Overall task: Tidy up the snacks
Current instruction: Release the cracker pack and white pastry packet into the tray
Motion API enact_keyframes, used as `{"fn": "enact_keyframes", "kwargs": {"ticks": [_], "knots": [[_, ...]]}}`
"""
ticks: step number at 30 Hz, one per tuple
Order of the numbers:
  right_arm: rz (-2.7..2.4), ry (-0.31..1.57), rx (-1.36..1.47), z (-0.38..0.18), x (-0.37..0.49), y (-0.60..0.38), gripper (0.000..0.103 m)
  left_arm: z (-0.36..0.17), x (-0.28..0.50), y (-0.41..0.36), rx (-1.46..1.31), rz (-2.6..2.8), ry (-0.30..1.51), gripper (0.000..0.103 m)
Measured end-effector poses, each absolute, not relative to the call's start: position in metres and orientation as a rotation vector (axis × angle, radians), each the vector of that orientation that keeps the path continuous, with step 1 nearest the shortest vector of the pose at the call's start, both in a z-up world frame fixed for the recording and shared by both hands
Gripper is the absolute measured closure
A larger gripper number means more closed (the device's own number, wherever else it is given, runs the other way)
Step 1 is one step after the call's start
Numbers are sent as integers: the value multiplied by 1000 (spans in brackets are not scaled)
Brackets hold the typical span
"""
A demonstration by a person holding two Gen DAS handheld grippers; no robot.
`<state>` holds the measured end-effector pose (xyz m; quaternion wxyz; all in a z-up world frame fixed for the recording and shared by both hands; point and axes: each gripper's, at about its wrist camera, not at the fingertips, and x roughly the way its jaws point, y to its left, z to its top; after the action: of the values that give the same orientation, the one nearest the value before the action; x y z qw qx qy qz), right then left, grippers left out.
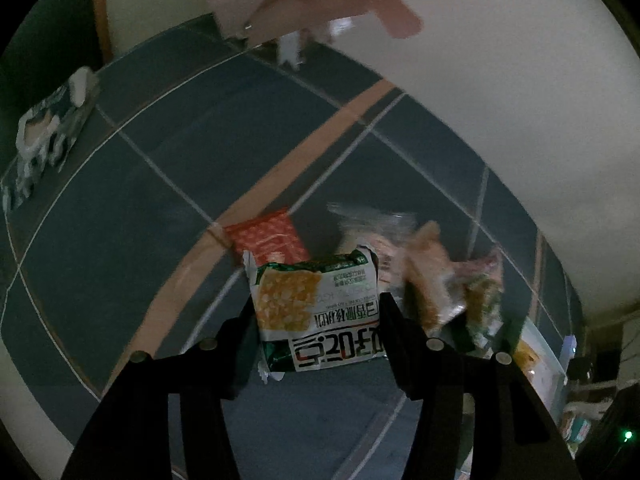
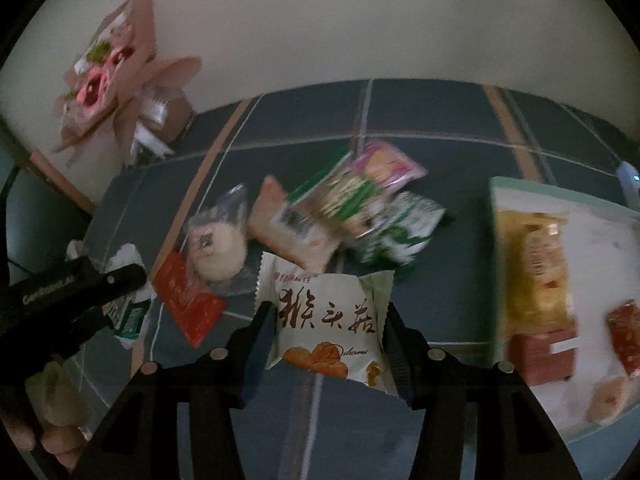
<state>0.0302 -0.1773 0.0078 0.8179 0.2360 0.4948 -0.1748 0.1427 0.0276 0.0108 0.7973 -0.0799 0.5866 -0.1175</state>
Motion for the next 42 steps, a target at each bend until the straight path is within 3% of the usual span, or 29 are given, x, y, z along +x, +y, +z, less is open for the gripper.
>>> {"fn": "enact_keyframes", "kwargs": {"ticks": [15,28,42], "knots": [[-672,958,654,37,-75,-306,48,46,55,-99,48,-533,1195,45],[-892,903,760,35,-163,-391,48,39,-28,-211,247,-792,1133,45],[-917,915,788,12,-173,-416,47,1,-38,-264,302,-852,1105,45]]}}
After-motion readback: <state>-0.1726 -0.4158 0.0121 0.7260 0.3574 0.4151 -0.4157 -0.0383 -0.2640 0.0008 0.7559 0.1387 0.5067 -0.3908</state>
